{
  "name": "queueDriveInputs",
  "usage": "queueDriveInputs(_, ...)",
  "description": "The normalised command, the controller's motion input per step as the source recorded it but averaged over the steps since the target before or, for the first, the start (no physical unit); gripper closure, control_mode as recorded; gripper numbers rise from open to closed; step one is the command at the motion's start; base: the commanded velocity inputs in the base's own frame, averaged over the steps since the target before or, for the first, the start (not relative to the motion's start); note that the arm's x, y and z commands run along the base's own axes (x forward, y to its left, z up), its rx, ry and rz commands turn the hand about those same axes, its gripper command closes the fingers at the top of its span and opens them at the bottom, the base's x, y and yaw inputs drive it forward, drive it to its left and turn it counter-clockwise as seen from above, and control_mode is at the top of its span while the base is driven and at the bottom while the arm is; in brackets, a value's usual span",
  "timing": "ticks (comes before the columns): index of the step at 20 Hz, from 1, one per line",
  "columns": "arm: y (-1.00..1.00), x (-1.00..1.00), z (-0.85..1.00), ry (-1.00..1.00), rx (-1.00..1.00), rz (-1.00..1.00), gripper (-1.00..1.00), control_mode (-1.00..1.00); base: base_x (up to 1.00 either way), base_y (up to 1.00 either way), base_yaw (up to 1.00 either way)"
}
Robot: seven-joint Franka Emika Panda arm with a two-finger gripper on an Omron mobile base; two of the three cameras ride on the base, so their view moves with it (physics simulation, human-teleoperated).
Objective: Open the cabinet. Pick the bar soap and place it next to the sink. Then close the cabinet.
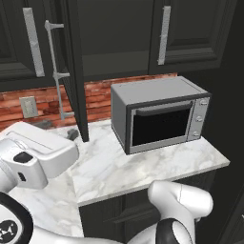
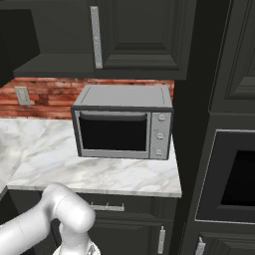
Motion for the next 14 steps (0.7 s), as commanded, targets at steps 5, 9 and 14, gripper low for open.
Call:
queueDriveInputs(5, 0.20, 0.34, -0.19, 0.17, -0.01, 0.00, -1.00, -1.00, 0.00, 0.00, 0.00)
queueDriveInputs(9, 0.13, 0.28, -0.07, 0.13, -0.01, 0.00, -1.00, -1.00, 0.00, 0.00, 0.00)
queueDriveInputs(14, 0.08, 0.24, -0.02, 0.00, 0.00, -0.06, -1.00, -1.00, 0.00, 0.00, 0.00)
